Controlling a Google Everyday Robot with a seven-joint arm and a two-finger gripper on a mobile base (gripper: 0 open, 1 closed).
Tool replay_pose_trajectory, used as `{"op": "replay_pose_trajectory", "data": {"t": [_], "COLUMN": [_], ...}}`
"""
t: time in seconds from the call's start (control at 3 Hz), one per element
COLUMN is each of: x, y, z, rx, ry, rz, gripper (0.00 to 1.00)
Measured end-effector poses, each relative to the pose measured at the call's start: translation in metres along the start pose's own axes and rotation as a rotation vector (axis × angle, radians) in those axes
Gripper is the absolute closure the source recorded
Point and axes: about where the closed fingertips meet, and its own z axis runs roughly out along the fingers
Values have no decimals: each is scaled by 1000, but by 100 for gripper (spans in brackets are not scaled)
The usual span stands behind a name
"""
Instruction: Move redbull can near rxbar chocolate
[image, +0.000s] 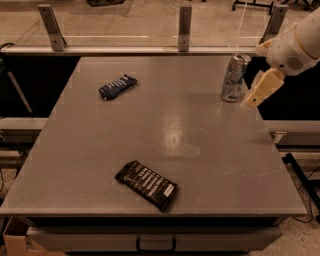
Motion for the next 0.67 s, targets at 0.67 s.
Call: {"op": "replay_pose_trajectory", "data": {"t": [0.67], "x": [1], "y": [-53], "z": [43], "rx": [105], "ry": [-158], "rz": [84], "gripper": [0]}}
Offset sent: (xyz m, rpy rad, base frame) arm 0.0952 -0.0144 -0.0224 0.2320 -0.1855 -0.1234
